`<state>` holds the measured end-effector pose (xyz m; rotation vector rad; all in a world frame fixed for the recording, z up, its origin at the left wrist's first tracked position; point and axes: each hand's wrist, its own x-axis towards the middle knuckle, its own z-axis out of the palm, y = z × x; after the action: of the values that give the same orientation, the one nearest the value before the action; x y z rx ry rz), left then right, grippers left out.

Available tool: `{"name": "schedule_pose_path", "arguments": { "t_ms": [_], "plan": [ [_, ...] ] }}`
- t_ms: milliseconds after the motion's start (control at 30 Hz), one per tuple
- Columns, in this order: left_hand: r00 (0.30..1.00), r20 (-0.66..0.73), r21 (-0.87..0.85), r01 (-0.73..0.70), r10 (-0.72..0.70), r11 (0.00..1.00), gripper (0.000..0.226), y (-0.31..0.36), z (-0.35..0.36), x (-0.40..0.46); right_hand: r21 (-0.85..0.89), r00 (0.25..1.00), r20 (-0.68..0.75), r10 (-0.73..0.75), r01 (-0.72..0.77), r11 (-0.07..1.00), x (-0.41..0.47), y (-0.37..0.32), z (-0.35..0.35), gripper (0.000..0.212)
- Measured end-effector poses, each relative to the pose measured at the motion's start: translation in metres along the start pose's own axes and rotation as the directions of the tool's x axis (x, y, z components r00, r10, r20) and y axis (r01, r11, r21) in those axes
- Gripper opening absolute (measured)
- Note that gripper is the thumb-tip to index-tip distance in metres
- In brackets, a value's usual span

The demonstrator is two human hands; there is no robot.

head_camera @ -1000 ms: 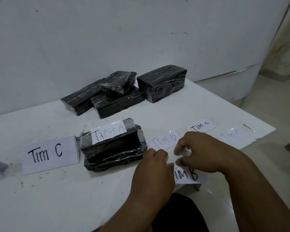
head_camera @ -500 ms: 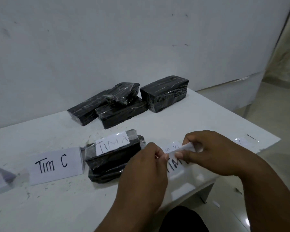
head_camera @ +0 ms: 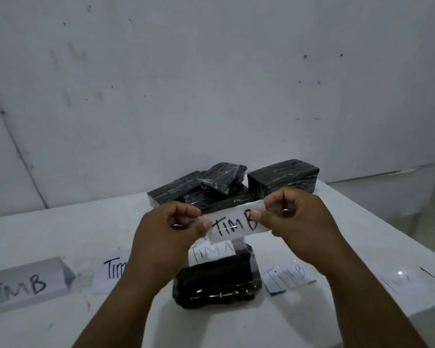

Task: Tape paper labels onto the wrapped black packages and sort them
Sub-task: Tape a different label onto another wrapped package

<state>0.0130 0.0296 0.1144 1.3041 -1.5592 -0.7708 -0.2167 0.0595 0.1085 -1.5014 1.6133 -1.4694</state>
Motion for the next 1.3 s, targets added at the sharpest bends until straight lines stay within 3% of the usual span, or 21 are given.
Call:
{"name": "schedule_pose_path", "arguments": {
  "t_ms": [133,233,367,467,533,633,700,800,867,1033,1233,1300],
  "plan": [
    [0.997,-0.074,-0.122,0.016,-0.025,0.992,0.022,-0.005,-0.018,0.020,0.165,0.999,-0.035,0.007,-0.001,0.986,0.015,-0.005,0.023,0.008],
    [0.995,-0.103,-0.180,-0.011,-0.007,0.984,0.023,-0.011,-0.024,0.040,0.192,0.997,-0.076,0.002,0.013,0.981,0.028,-0.010,0.037,0.005],
    [0.987,-0.157,-0.276,-0.018,-0.026,0.961,0.014,-0.024,-0.019,0.077,0.259,0.959,-0.279,0.049,0.026,0.965,0.054,-0.007,0.046,0.006],
    [0.994,-0.110,-0.043,-0.013,0.008,0.999,0.013,-0.037,-0.001,0.116,0.342,0.916,-0.385,0.109,0.032,0.939,0.074,-0.002,0.046,0.008],
    [0.998,0.049,0.168,-0.040,0.032,0.985,0.029,-0.043,0.017,0.140,0.390,0.908,-0.392,0.150,0.016,0.921,0.086,0.003,0.049,0.007],
    [0.955,0.289,0.352,-0.167,0.062,0.921,0.062,-0.050,0.045,0.173,0.448,0.906,-0.370,0.205,-0.019,0.894,0.101,0.012,0.057,0.009],
    [0.933,0.358,0.464,-0.216,0.041,0.859,0.085,-0.052,0.062,0.193,0.471,0.903,-0.363,0.229,-0.034,0.881,0.110,0.018,0.062,0.012],
    [0.909,0.415,0.648,-0.257,-0.050,0.717,0.097,-0.054,0.084,0.217,0.494,0.898,-0.357,0.256,-0.051,0.868,0.118,0.026,0.067,0.013],
    [0.894,0.441,0.664,-0.264,-0.082,0.700,0.102,-0.056,0.095,0.227,0.506,0.899,-0.344,0.270,-0.064,0.860,0.120,0.031,0.068,0.011],
    [0.875,0.474,0.570,-0.214,-0.104,0.793,0.098,-0.061,0.111,0.235,0.493,0.896,-0.340,0.285,-0.088,0.866,0.120,0.040,0.069,0.012],
    [0.932,0.349,0.642,-0.162,-0.097,0.749,0.075,-0.056,0.121,0.237,0.513,0.889,-0.339,0.309,-0.100,0.853,0.116,0.043,0.069,0.011],
    [0.947,0.311,0.616,-0.142,-0.075,0.775,0.058,-0.052,0.118,0.231,0.526,0.888,-0.334,0.316,-0.102,0.844,0.112,0.042,0.068,0.010]
  ]
}}
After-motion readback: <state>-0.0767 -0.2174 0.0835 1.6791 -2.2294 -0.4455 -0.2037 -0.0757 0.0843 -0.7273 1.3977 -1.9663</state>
